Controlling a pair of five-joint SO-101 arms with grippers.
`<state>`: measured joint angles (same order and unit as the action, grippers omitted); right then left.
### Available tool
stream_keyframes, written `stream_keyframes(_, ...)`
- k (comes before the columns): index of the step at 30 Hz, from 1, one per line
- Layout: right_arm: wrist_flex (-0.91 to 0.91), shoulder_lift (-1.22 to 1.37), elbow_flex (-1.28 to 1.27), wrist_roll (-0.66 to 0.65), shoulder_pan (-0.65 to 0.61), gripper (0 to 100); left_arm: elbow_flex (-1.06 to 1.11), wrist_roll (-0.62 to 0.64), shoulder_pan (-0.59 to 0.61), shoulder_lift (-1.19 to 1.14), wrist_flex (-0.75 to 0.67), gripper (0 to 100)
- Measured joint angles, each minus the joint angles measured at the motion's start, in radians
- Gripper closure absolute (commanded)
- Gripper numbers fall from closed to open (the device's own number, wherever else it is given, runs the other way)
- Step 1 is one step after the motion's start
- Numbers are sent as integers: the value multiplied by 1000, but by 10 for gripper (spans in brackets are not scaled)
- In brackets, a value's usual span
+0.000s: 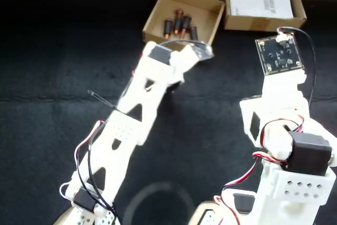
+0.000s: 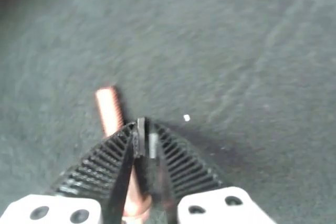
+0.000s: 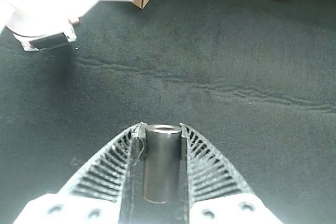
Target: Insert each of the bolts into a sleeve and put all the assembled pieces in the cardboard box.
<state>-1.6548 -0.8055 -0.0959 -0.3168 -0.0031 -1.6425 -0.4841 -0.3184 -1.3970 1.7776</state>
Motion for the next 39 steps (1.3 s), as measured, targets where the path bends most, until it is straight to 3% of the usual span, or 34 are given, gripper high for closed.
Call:
stream_keyframes(4,0,0,0,0,0,990,0,54,26,0,0,881)
stream_keyframes(16,0,0,0,0,0,990,64,55,37,9,0,882)
stream_keyframes(21,0,0,0,0,0,990,68,55,34,9,0,996)
stream_keyframes(31,0,0,0,0,0,990,147,-2,23,28,0,992)
stream_keyframes(35,71,0,-3,6,0,990,203,-6,-3,69,0,992)
stream_keyframes(39,198,0,-3,114,0,990,259,-8,-28,115,0,992)
